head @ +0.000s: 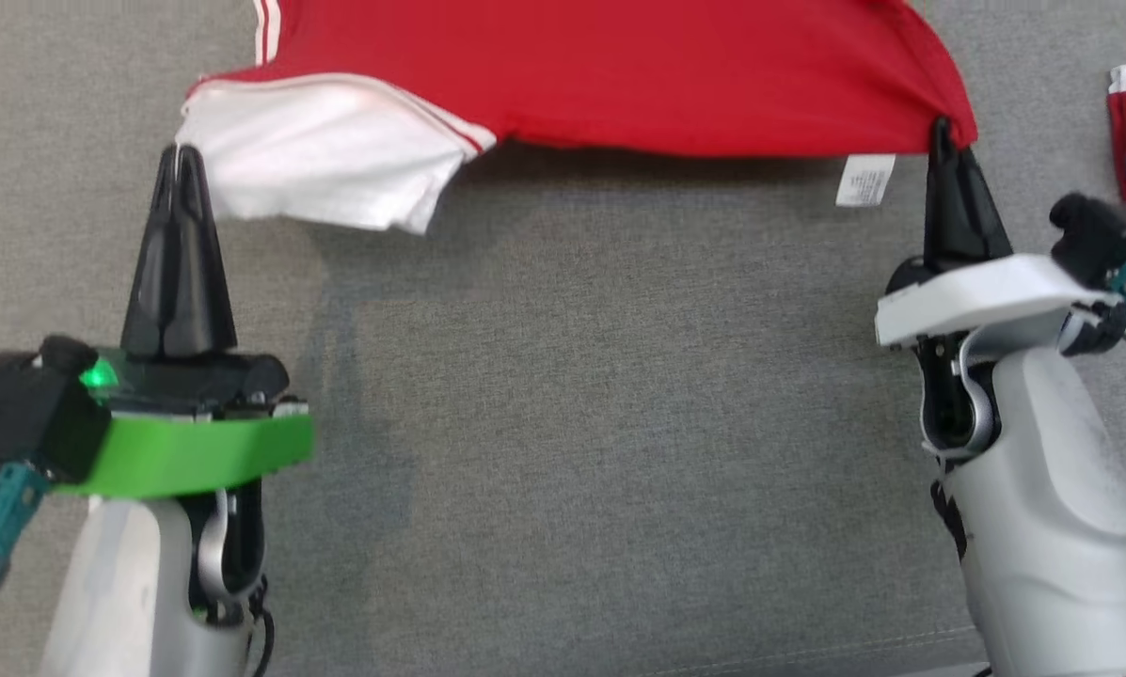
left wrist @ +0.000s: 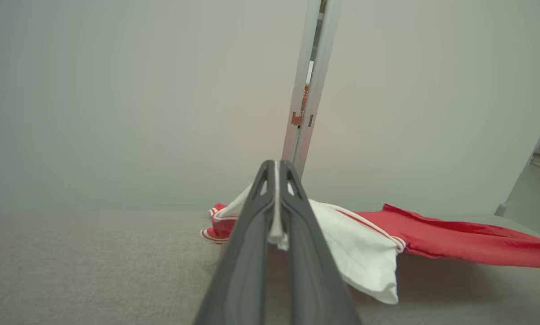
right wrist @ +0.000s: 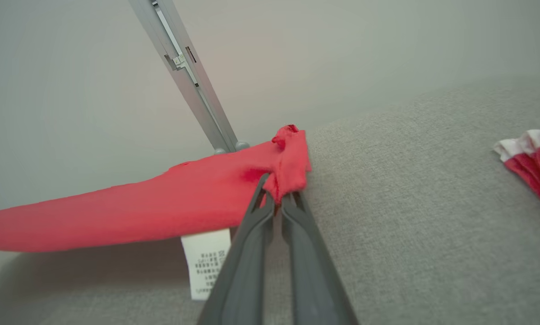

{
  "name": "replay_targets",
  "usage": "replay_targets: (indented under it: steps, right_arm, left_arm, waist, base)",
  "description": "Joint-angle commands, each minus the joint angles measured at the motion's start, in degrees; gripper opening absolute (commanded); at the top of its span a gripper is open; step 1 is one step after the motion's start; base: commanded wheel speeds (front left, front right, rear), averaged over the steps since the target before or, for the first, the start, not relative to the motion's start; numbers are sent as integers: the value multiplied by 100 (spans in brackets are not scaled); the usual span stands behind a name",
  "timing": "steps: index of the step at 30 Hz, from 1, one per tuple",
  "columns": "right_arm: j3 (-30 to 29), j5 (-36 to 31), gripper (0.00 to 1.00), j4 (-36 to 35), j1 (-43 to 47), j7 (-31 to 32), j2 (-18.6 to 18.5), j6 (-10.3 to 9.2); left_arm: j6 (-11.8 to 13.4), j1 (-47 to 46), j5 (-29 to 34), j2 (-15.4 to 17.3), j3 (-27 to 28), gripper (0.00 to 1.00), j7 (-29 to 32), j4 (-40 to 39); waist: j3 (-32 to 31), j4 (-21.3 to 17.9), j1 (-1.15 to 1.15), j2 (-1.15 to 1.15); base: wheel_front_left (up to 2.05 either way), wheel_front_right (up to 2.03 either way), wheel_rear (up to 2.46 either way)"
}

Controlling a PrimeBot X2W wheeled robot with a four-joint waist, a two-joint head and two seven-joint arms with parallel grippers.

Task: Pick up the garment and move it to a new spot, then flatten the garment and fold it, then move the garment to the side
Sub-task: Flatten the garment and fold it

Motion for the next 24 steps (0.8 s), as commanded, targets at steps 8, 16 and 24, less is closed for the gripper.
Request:
replay_targets:
  steps: [8,16,24]
  right_arm:
    - [139,372,0,-945,1732,-20,9,-10]
    - [88,564,0,-1746,3121,-20,11,-10]
    - [155,689,0,-1865,3794,-17,12,-10]
  left_arm:
    - [361,2186,-49,-194,100,0,-15,-974]
    - [580,3445,70,-117,-83,0,267,-1710]
    - [509,3926,-61,-71,-285,0,482,-1567]
  waist:
    - [-1208,-134,0,0]
    - [-1687,-46,0,0]
    - [-1842,-134,0,0]
  base:
    - [0,0,0]
    - [0,0,0]
    - [0,0,0]
